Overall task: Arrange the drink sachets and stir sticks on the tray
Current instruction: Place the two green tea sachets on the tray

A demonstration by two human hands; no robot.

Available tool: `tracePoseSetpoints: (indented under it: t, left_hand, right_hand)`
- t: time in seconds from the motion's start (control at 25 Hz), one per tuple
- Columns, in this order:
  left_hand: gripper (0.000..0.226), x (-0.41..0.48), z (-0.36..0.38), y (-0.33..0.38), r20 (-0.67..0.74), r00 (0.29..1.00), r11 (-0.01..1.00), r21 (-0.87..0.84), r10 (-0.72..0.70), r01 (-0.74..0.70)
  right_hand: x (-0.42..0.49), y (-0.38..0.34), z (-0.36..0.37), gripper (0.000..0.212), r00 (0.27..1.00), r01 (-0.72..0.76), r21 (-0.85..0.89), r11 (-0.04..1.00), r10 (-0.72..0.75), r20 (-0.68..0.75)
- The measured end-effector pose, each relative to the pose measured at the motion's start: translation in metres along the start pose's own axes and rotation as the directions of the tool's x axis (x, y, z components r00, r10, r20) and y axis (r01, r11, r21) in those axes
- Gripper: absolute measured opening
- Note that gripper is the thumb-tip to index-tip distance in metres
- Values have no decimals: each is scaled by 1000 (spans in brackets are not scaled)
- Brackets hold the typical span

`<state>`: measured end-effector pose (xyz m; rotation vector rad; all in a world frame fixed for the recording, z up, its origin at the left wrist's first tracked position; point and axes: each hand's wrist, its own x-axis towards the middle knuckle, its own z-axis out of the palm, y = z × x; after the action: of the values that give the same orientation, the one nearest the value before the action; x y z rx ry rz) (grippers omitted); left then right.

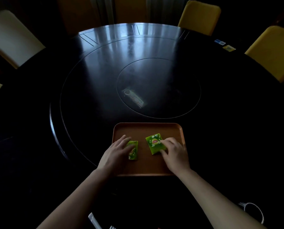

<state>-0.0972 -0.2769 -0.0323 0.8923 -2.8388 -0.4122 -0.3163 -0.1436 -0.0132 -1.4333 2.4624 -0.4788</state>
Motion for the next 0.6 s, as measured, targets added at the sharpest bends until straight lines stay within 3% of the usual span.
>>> tracePoseSetpoints:
  t: [0.08, 0.16, 0.28, 0.36, 0.4, 0.48, 0.56, 0.6]
  left_hand:
    - [45, 6, -3, -5, 146, 988, 990, 123, 48, -67]
    - [42, 11, -11, 1, 206, 978, 965, 255, 14, -68]
    - [45, 21, -13, 17, 121, 976, 922, 365, -183, 128]
    - [51, 25, -13, 24, 32, 952, 903, 328, -304, 277]
    - [47, 25, -10, 24, -12, 955, 919, 268, -298, 290]
    - [38, 20, -5, 15, -20, 984, 978, 115, -174, 175]
    - [39, 16, 1, 3, 43, 999, 991, 131, -29, 23]
    - [39, 17, 2, 0, 59, 998, 985, 172, -24, 14]
  right_hand:
    - [0, -1, 6, 38, 994, 108, -68, 992, -106, 31]
    - [2, -5, 10, 35, 991, 129, -96, 987, -126, 38]
    - [10, -10, 15, 29, 995, 101, -83, 991, -101, 9]
    - [16, -13, 16, 27, 997, 82, -48, 995, -82, 7]
    - [18, -14, 16, 27, 997, 77, -30, 997, -77, 0]
    - [20, -14, 18, 25, 996, 83, -16, 996, -84, -22]
    - [20, -12, 20, 28, 995, 96, -23, 995, -97, -37]
    - [21, -12, 21, 30, 994, 98, -28, 995, -99, -38]
